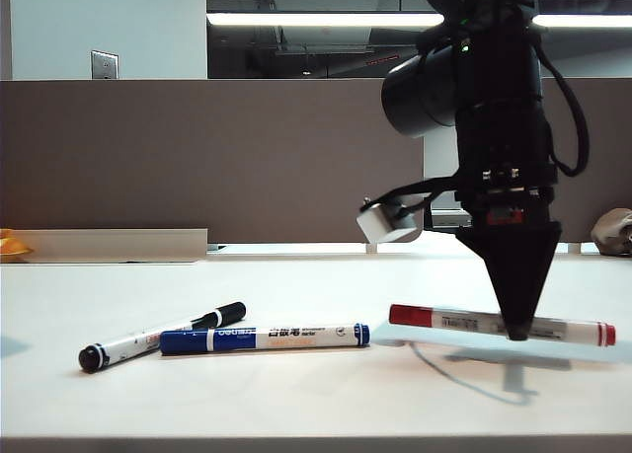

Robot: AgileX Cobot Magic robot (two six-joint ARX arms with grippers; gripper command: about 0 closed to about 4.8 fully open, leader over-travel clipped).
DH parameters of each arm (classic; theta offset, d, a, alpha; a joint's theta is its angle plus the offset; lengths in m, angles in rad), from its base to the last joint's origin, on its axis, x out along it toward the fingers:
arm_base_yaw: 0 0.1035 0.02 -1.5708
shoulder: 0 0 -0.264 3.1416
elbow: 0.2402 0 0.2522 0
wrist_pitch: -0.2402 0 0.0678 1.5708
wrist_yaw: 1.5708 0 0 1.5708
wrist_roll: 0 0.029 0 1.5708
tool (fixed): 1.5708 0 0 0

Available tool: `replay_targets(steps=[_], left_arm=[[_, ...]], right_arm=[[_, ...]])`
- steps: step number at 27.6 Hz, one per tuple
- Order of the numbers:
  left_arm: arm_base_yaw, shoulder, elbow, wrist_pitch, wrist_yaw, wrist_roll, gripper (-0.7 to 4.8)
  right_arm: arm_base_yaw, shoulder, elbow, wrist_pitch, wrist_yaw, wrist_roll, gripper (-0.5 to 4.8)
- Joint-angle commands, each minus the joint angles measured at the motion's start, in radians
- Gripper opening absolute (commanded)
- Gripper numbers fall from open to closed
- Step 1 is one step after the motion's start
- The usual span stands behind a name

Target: Pick up the markers one by one and line them up horizontally in a straight line on the table.

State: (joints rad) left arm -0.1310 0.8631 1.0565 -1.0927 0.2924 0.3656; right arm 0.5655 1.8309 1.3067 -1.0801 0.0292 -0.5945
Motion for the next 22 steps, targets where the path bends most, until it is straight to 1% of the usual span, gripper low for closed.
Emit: replay_targets(steps=[1,7,12,14,22], left_arm=[[-0.001,-0.011,0.002,0.006,0.030,0.001,-0.05],[-0.001,-0.017,0.003,0.005,0.048,0.000,-0.05],[-0.001,-0.033,0.006,-0.001,0.048,0.000,-0.05],[-0.001,-0.043,0.016,-0.005,0.048,-0.001,-0.05],[-0.001,-0.112,0.021,-0.010,0.047,-0.006,-0.05]], right_arm=[[0.003,-0.005,0.009,-0.015,-0.002,-0.053,0.53],[0.003,-0.005,0.008,-0.016,-0.002,-0.166,0.53],[0.003,-0.003,0.007,-0.005,-0.002,-0.231,0.53],[0.003,-0.003,0.007,0.011,-0.002,-0.248,0.53],[0.005,0.043,0.006,0.029,-0.002,-0.250,0.53]])
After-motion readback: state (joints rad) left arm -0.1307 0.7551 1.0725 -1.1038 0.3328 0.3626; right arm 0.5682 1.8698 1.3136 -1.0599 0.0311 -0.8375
